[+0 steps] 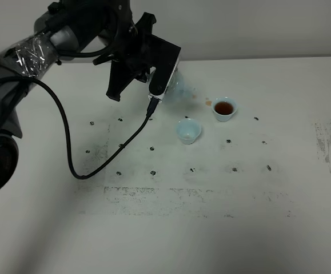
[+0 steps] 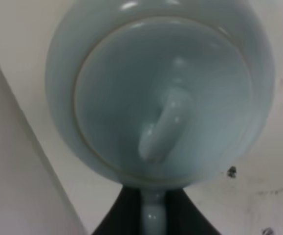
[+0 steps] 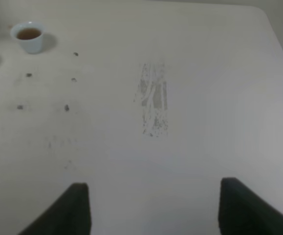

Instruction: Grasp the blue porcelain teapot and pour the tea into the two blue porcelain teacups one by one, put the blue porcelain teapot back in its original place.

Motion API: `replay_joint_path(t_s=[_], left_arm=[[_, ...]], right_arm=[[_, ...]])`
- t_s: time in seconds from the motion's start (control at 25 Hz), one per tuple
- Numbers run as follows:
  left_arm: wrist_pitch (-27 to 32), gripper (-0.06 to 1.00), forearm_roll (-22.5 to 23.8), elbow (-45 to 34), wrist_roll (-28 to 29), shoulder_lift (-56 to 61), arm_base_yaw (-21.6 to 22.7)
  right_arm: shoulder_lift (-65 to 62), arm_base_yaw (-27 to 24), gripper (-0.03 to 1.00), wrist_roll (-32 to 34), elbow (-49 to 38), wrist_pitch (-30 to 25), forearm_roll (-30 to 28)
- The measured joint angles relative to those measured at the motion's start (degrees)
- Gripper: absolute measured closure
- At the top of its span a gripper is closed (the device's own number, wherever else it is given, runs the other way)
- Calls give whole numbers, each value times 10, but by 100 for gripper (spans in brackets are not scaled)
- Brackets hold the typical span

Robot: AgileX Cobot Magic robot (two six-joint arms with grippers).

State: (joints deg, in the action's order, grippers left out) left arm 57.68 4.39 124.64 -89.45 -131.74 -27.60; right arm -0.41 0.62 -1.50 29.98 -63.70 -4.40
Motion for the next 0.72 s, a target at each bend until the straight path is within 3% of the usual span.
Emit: replay_joint_path(t_s=[0.24, 0.72], left_arm=[[-15, 94, 118, 0, 62, -6, -35], [44, 94, 168, -1, 78, -16, -52]], right_arm=[[0, 0, 43, 0, 0, 0, 0], [0, 0, 43, 0, 0, 0, 0]])
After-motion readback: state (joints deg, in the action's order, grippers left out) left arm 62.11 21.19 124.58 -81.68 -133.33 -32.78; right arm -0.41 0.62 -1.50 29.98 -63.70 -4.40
